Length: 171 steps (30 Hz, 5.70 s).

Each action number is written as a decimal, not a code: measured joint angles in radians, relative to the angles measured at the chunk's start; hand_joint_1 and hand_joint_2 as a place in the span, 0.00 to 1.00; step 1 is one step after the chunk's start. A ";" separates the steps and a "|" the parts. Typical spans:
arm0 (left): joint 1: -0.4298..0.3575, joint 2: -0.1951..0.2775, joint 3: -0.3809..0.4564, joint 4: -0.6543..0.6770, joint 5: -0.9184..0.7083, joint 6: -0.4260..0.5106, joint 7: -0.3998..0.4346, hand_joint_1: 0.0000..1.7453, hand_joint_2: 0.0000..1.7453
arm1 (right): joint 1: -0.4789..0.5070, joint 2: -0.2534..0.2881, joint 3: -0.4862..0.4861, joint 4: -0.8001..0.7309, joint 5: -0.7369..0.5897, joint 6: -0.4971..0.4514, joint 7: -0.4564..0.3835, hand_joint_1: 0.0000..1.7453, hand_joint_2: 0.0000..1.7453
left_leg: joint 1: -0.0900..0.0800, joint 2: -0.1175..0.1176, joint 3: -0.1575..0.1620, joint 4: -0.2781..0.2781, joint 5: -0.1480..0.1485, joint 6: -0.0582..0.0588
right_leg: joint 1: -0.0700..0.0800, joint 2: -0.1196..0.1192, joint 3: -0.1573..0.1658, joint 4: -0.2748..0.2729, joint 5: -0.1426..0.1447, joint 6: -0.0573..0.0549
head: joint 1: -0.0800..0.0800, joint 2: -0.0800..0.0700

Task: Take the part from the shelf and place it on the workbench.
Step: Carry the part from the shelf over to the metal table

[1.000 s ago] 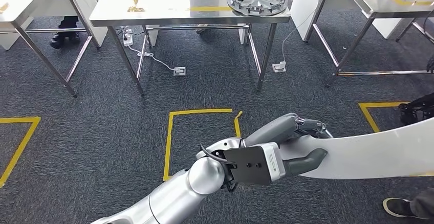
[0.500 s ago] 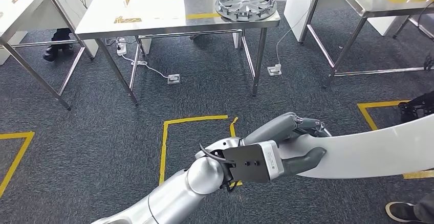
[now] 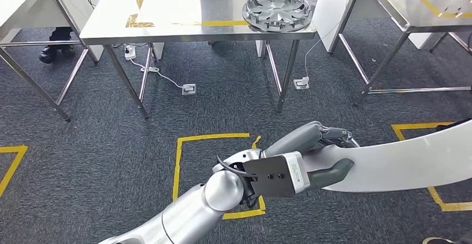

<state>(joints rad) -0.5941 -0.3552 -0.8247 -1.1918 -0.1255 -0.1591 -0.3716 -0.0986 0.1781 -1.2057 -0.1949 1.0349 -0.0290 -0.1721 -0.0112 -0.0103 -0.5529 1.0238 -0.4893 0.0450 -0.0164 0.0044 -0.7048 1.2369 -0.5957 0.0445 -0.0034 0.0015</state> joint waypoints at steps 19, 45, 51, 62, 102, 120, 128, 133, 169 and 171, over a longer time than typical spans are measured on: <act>-0.004 0.002 0.002 0.006 0.004 -0.001 -0.005 1.00 1.00 | -0.003 0.000 -0.003 0.000 -0.035 -0.001 0.006 0.00 1.00 | 0.006 0.006 -0.116 0.032 0.066 -0.041 | 0.005 0.004 0.213 -0.213 0.044 -0.039 | -0.011 0.000; -0.013 0.001 -0.005 0.002 0.041 0.008 0.003 1.00 1.00 | -0.005 -0.002 -0.021 0.000 -0.038 -0.001 0.047 0.00 1.00 | 0.014 0.002 -0.164 0.255 -0.067 -0.063 | 0.006 -0.003 0.159 -0.220 0.103 -0.059 | -0.013 0.000; -0.014 0.001 -0.006 0.002 0.039 0.009 0.004 1.00 1.00 | -0.007 -0.001 -0.022 0.000 -0.039 -0.001 0.047 0.00 1.00 | 0.010 0.007 -0.080 0.019 0.038 -0.041 | 0.001 -0.002 0.188 -0.218 0.066 -0.025 | -0.018 0.000; -0.016 0.000 -0.007 0.002 0.038 0.009 0.003 1.00 1.00 | -0.006 0.000 -0.024 0.000 -0.039 -0.001 0.048 0.00 1.00 | 0.005 0.001 -0.019 0.012 0.005 -0.002 | 0.000 -0.004 0.021 -0.052 0.099 -0.004 | -0.009 0.000; -0.020 0.001 -0.008 -0.002 0.030 0.003 0.003 1.00 1.00 | -0.008 0.010 -0.025 0.000 -0.036 -0.001 0.049 0.00 1.00 | 0.004 0.002 -0.052 0.137 -0.082 -0.050 | 0.001 -0.002 0.109 -0.214 0.134 -0.055 | -0.013 0.000; -0.019 0.000 -0.007 0.002 0.028 0.006 0.006 1.00 1.00 | -0.009 0.015 -0.025 0.000 -0.036 -0.001 0.065 0.00 1.00 | 0.005 0.002 -0.035 -0.009 0.032 -0.001 | -0.001 -0.001 0.008 0.059 -0.022 0.001 | -0.008 0.000; -0.019 0.000 -0.007 0.004 0.028 0.006 0.007 1.00 1.00 | -0.009 0.018 -0.025 0.002 -0.038 -0.001 0.054 0.00 1.00 | 0.002 -0.002 0.011 -0.002 -0.025 -0.037 | -0.002 -0.003 0.079 -0.206 0.151 -0.020 | -0.006 0.000; -0.023 0.000 -0.007 0.002 0.027 0.009 0.006 1.00 1.00 | -0.010 0.018 -0.025 0.002 -0.037 -0.002 0.033 0.00 1.00 | 0.008 0.003 -0.058 0.148 -0.085 -0.060 | -0.004 -0.003 0.110 -0.211 0.130 -0.050 | -0.012 0.000; -0.018 0.002 -0.003 0.009 -0.040 0.018 0.012 1.00 1.00 | -0.008 0.019 0.035 0.002 0.051 -0.002 0.030 0.00 1.00 | 0.007 0.012 -0.139 0.181 -0.012 -0.052 | 0.001 -0.051 0.129 -0.207 0.109 -0.050 | -0.016 0.000; -0.018 0.002 -0.002 0.009 -0.044 0.018 0.012 1.00 1.00 | -0.009 0.019 0.036 0.002 0.051 -0.002 0.030 0.00 1.00 | 0.000 0.042 -0.075 0.056 0.029 -0.040 | 0.006 -0.061 0.134 -0.205 0.104 -0.042 | -0.016 0.000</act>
<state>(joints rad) -0.6125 -0.3533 -0.8263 -1.1831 -0.1694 -0.1408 -0.3600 -0.1078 0.1968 -1.1695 -0.1934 1.0857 -0.0309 -0.1423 -0.0113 0.0314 -0.6283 1.0798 -0.4608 0.0052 -0.0106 -0.0562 -0.5710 1.0317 -0.4918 0.0028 -0.0197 0.0015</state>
